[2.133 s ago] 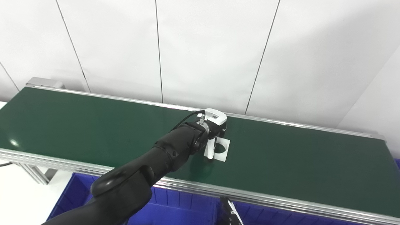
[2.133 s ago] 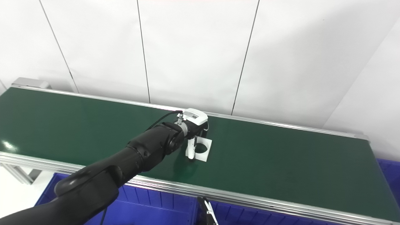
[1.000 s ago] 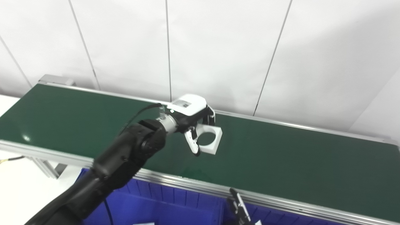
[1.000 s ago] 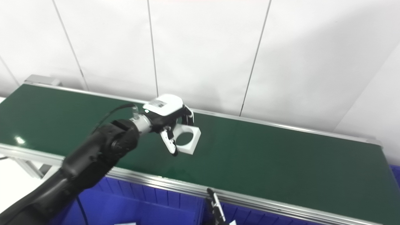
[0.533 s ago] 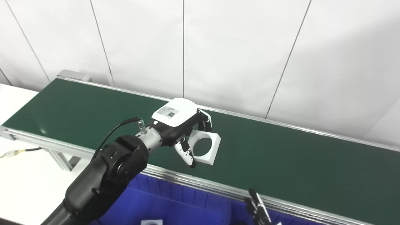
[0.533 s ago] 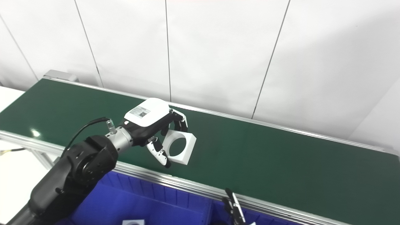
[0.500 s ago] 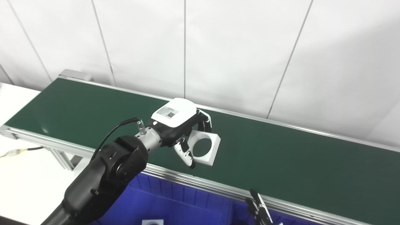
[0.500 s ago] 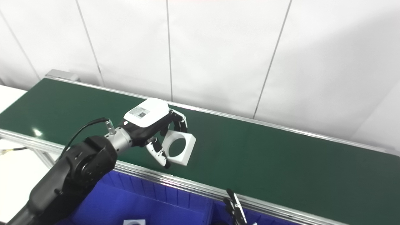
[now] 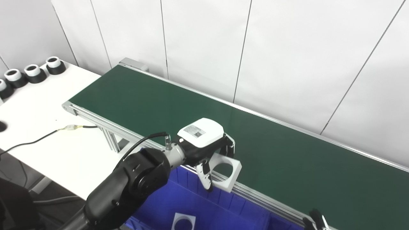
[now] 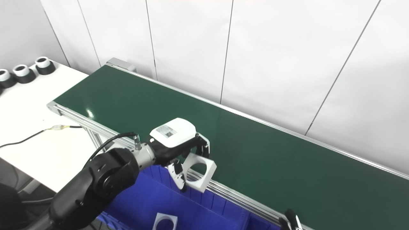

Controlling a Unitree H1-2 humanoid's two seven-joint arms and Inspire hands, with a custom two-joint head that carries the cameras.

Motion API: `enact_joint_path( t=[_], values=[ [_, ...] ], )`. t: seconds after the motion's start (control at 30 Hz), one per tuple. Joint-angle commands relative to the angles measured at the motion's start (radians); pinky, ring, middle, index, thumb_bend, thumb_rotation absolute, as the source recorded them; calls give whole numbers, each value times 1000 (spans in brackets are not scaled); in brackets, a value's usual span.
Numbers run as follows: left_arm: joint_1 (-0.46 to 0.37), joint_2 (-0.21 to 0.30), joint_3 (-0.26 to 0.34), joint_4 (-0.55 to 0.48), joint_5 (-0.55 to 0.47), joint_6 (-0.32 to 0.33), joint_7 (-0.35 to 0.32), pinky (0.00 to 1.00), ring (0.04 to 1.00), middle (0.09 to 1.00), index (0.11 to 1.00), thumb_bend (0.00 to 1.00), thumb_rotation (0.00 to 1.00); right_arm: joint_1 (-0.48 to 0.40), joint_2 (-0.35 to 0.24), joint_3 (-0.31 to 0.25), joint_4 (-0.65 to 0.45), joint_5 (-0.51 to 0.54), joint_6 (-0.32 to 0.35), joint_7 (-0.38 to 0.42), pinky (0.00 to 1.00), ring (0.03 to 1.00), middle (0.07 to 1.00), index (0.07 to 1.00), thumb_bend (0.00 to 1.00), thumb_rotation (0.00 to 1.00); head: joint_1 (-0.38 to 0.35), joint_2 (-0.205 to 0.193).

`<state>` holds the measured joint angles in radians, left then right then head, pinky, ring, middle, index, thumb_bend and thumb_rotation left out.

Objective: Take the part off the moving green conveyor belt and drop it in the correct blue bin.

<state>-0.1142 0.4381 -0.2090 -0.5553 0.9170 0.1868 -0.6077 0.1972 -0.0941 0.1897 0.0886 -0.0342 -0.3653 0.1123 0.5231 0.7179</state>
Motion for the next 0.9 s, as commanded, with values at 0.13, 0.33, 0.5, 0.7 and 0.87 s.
enact_joint_path(
  t=[0.13, 0.33, 0.5, 0.7, 0.87],
  values=[
    [31, -18, 18, -44, 40, -8, 13, 267, 348, 405, 521, 515, 0, -28, -10, -18, -55, 29, 21, 26, 872, 887, 939, 940, 886, 965, 11, 32],
    [75, -34, 9, -20, 62, -26, 23, 216, 281, 469, 489, 524, 0, -28, -2, -20, -78, 31, 41, 34, 864, 903, 946, 941, 877, 956, -19, 45],
    [116, -38, -31, 55, 78, -58, 45, 259, 332, 427, 526, 516, 0, -26, 8, -15, -107, 15, 70, 32, 865, 914, 948, 944, 881, 965, -73, 76],
    [137, -27, -71, 156, 103, -106, 94, 294, 375, 428, 526, 517, 0, -16, 30, -6, -148, -8, 121, 24, 869, 911, 943, 950, 890, 964, -122, 92],
    [143, -31, -82, 260, 112, -136, 184, 287, 371, 423, 528, 517, 0, -15, 48, 0, -167, -34, 141, 17, 871, 906, 952, 958, 887, 966, -142, 96]
  ],
)
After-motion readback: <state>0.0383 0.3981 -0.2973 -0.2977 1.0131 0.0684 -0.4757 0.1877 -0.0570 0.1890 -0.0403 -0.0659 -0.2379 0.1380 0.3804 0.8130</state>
